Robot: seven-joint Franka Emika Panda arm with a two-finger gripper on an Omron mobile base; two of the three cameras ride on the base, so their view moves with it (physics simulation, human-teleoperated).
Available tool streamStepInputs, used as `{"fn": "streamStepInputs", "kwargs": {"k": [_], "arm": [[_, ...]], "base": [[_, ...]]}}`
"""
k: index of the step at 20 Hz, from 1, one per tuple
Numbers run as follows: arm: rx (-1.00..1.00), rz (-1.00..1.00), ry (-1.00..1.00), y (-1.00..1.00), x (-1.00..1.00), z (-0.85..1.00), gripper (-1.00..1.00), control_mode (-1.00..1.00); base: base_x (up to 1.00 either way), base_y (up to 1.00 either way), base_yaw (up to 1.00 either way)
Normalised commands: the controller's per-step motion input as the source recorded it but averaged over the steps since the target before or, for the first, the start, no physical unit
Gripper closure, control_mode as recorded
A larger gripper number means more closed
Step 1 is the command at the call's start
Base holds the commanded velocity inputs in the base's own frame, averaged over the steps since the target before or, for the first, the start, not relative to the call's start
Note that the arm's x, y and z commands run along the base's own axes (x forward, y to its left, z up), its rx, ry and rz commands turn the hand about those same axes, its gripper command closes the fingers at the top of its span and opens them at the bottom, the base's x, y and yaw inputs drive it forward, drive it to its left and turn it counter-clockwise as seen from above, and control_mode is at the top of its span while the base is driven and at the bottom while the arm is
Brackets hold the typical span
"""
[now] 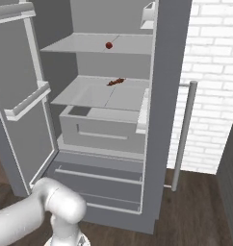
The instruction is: Take the strawberry from the fridge and place it on top of the pancake, located on the dining counter.
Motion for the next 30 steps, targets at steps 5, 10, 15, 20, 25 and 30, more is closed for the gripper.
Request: {"fn": "streamStepInputs", "kwargs": {"k": [5,10,15,20,25,30], "arm": [[-0.08,0.0,0.09,-1.0,-0.05,-0.67,1.0,-1.0],[-0.02,0.0,0.18,-1.0,0.41,-0.05,1.0,-1.0],[0.15,0.05,-0.01,-1.0,1.0,-0.32,1.0,-1.0],[0.14,0.17,-0.12,-0.9,0.95,-0.46,1.0,-1.0],[0.2,0.11,-0.04,-0.63,0.02,0.52,1.0,-1.0],[0.07,0.0,0.14,-0.58,0.0,0.54,1.0,-1.0]], "base": [[0.0,0.0,0.0],[0.0,0.0,0.0],[0.0,0.0,0.0],[0.0,0.0,0.0],[0.0,0.0,0.0],[0.0,0.0,0.0]]}}
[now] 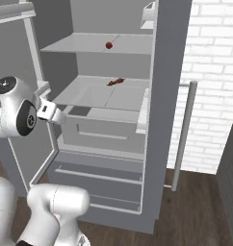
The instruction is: Take the strawberry from the fridge and place it on top of the pancake, located on the dining counter.
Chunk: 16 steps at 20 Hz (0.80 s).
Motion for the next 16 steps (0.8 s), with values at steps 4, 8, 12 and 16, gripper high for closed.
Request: {"fn": "streamStepInputs", "kwargs": {"k": [4,8,12,16], "arm": [[0.0,0.0,0.18,-0.54,-0.17,0.28,-1.0,-1.0],[0.0,0.08,0.07,-0.57,-0.52,0.16,-1.0,-1.0],[-0.04,0.13,-0.11,-0.2,-0.68,0.0,-1.0,-1.0],[-0.07,0.1,-0.17,-0.16,-0.33,0.02,-1.0,-1.0]], "base": [[0.0,0.0,0.0],[0.0,0.0,0.0],[0.0,0.0,0.0],[0.0,0.0,0.0]]}}
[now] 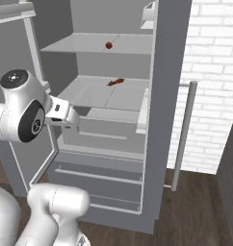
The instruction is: Take the strawberry from the fridge and place it on top of the pancake, located on the dining counter.
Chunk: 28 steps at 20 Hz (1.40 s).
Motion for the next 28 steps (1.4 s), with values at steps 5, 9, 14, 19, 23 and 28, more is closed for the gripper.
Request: {"fn": "streamStepInputs", "kwargs": {"k": [5,9,14,19,23,28], "arm": [[0.0,0.03,-0.04,-0.14,-0.03,0.33,-1.0,-1.0],[0.0,0.0,0.0,-0.07,-0.29,0.52,-1.0,-1.0],[0.0,0.0,0.0,0.0,-0.61,0.42,-1.0,-1.0],[0.0,0.0,-0.06,0.0,-0.86,0.03,-1.0,-1.0],[0.0,0.0,-0.01,0.0,-0.66,0.0,-1.0,-1.0],[0.0,0.0,0.0,-0.01,-0.14,0.0,-1.0,-1.0]], "base": [[0.0,0.0,0.0],[0.0,0.0,0.0],[0.0,0.0,0.0],[0.0,0.0,0.0],[0.0,0.0,0.0],[0.0,0.0,0.0]]}}
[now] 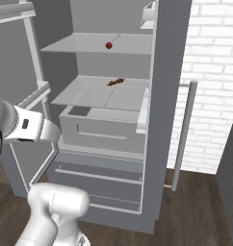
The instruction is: Take the strawberry from the fridge and place it on top of the pancake, located on the dining counter.
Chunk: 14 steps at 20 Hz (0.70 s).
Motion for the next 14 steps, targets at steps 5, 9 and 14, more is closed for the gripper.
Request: {"fn": "streamStepInputs", "kwargs": {"k": [5,9,14], "arm": [[0.0,0.0,0.0,-0.02,0.0,0.0,-1.0,-1.0],[0.0,0.0,-0.01,0.04,-0.03,0.01,-1.0,1.0],[0.0,0.0,0.0,0.0,0.0,0.0,-1.0,1.0]], "base": [[0.0,0.0,0.0],[0.0,0.06,-0.01],[0.49,0.25,-0.04]]}}
